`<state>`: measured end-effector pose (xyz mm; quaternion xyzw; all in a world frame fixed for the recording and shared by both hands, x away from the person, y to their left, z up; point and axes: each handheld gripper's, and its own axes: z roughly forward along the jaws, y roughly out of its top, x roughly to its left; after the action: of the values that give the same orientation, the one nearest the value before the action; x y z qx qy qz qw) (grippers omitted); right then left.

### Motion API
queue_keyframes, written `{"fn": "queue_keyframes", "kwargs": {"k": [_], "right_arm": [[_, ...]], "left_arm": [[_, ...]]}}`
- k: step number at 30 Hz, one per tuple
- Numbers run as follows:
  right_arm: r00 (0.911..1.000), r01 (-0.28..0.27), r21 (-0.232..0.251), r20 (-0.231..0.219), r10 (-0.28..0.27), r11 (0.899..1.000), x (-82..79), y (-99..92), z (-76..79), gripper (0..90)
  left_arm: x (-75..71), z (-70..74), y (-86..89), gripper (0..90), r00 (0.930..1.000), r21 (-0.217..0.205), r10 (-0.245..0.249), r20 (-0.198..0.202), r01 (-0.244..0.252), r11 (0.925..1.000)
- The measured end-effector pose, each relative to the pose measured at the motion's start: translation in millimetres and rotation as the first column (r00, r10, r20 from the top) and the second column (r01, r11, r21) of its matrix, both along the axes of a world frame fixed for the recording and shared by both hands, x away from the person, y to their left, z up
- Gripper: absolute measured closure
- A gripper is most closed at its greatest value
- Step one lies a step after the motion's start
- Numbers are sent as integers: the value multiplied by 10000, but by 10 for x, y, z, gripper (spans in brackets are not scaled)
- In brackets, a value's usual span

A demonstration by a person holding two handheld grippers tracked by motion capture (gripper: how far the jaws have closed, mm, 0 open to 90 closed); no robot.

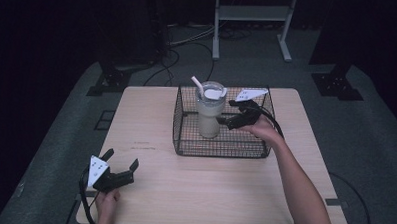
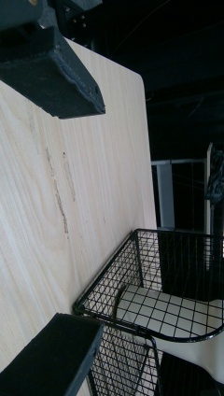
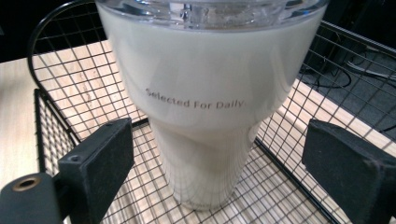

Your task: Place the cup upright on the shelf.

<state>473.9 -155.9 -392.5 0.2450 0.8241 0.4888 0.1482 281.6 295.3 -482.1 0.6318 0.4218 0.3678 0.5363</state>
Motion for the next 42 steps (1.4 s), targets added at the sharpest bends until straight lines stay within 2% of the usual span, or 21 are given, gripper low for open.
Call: {"fn": "queue_keyframes", "kwargs": {"k": [4,8,11,20,36,42], "right_arm": [[9995,66,54,-306,-64,10000,-59,-28,33,85],[9996,94,-71,-277,-96,9999,-123,-51,67,85],[9995,136,20,-269,-136,9999,-155,-62,86,85],[9987,-26,14,-504,27,10000,-272,-85,197,85],[9989,-356,321,-285,365,9989,-498,-164,420,85],[9979,-497,468,-398,516,9977,-577,-214,472,86]], "left_arm": [[1,0,-3,0,10000,35,3,-2,-3,10000],[-3,0,-7,0,10000,57,2,-9,-2,10000],[-4,0,-8,0,10000,60,3,-13,-3,10000],[-6,0,-8,0,10000,66,-6,-10,6,10000],[-4,-1,-12,0,10000,109,-8,-5,8,9999],[-3,-1,-12,0,10000,98,-21,-9,21,9999]]}}
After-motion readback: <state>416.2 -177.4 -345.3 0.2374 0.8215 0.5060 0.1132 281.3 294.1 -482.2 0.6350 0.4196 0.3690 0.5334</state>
